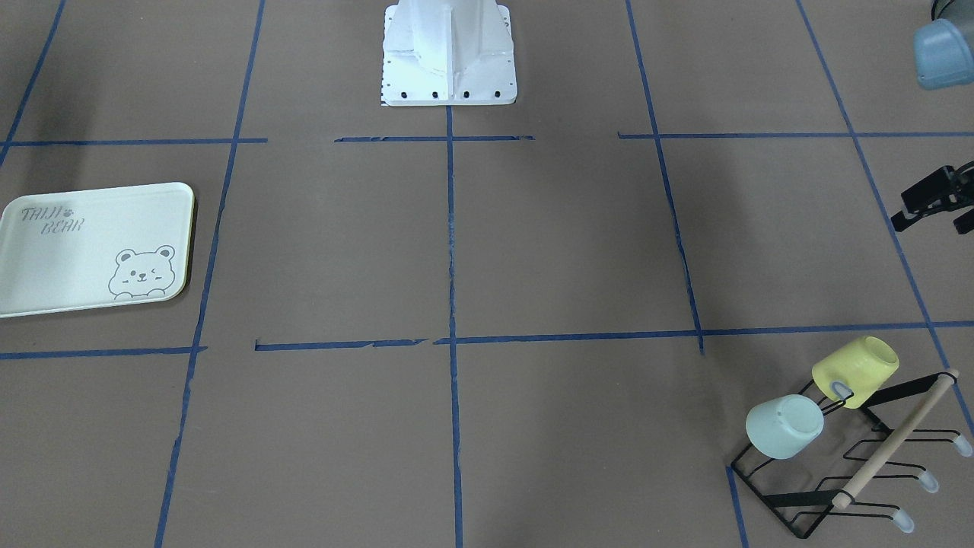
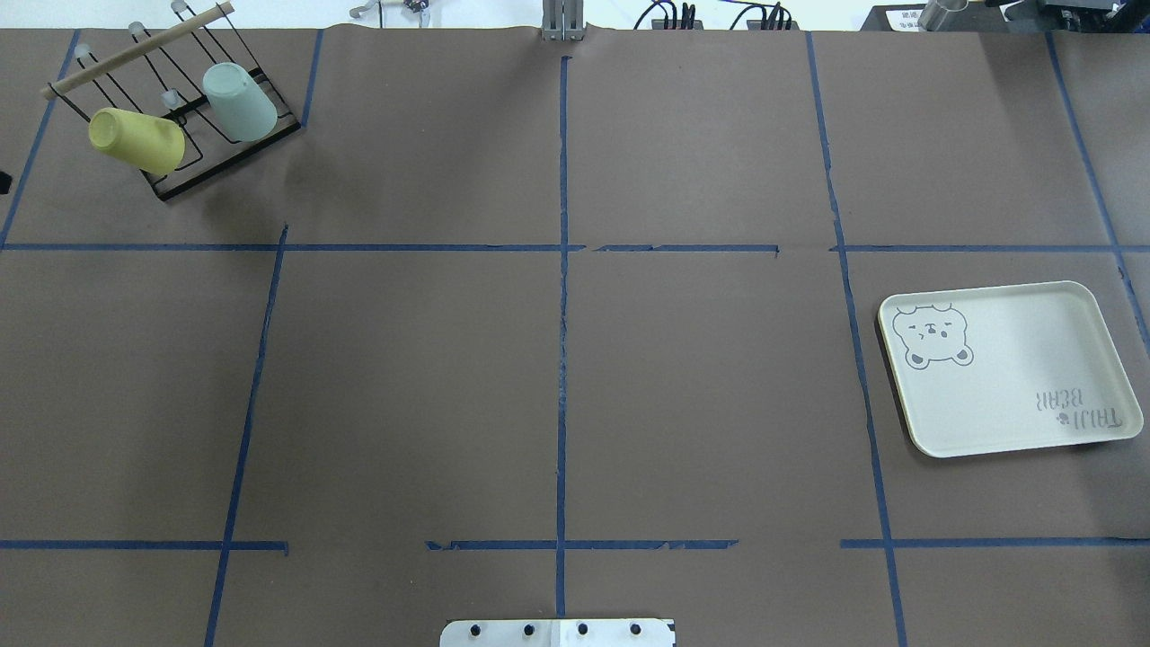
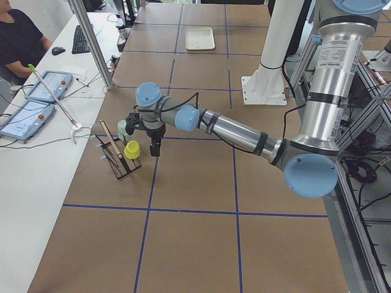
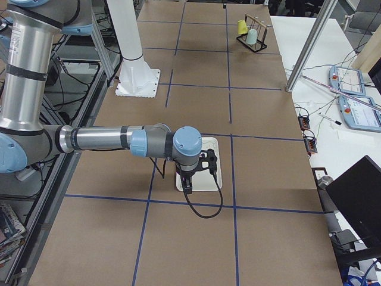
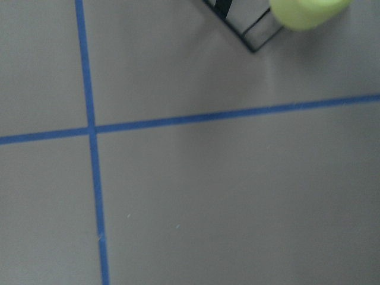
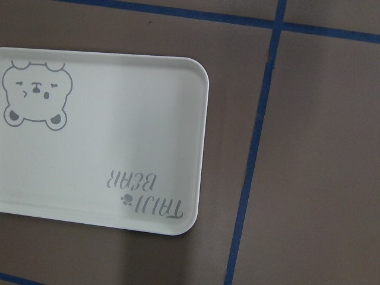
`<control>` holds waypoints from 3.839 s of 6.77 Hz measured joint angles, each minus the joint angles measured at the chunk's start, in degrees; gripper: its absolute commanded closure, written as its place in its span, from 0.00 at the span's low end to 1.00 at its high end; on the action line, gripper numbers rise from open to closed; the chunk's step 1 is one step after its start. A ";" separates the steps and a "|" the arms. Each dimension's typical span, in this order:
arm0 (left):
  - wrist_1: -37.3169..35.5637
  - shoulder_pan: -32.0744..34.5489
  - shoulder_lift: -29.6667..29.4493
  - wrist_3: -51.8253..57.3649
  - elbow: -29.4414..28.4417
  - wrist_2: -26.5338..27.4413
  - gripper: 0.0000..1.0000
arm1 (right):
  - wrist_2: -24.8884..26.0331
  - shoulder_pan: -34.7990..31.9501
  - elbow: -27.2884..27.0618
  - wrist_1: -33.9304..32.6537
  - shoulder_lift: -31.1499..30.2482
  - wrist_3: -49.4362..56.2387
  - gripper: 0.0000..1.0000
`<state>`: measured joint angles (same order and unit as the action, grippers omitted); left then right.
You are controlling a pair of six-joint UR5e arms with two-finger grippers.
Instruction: Left arm grabs green cup and hands to right arm on tray
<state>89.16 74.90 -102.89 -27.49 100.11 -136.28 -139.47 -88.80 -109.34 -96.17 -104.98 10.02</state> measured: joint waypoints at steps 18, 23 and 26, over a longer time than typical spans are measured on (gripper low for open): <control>15.81 -13.56 -28.64 -27.21 -35.04 25.53 0.01 | 0.23 0.39 1.32 4.49 0.12 -0.77 0.00; 18.34 -13.43 -28.78 -27.35 -36.87 25.35 1.00 | 0.17 0.39 1.24 4.54 0.14 -0.73 0.00; 15.93 -10.22 -27.73 -26.94 -29.65 22.47 1.00 | 0.17 0.39 1.36 4.44 0.20 -0.79 0.00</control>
<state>105.08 64.68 -130.62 -54.42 70.47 -113.81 -139.31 -88.42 -107.98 -91.73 -104.77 9.23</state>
